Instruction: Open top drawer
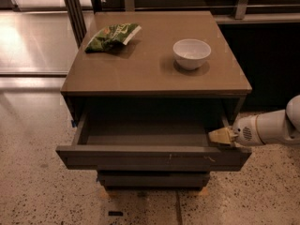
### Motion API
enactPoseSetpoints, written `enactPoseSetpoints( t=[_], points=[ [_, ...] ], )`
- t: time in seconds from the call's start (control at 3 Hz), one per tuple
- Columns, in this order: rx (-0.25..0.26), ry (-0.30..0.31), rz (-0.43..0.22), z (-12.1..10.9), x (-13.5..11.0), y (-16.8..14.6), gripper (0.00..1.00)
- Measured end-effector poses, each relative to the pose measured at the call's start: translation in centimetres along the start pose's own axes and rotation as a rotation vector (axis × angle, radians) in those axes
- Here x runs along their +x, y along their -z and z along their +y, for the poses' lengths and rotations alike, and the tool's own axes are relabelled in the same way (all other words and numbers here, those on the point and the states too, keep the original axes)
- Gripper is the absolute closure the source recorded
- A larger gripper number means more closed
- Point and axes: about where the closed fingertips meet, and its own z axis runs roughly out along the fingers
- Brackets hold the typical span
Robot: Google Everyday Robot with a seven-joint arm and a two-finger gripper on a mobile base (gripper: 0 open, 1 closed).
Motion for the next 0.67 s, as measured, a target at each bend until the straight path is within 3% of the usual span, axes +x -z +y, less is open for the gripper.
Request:
enactPoseSetpoints(
  t=[0.33,0.67],
  points=[
    [-0.052,-0.055,0.033,0.21,2.7,-1.47,1.0],
    [-0.052,-0.055,0.033,0.36,2.44,-1.18,1.0]
  ],
)
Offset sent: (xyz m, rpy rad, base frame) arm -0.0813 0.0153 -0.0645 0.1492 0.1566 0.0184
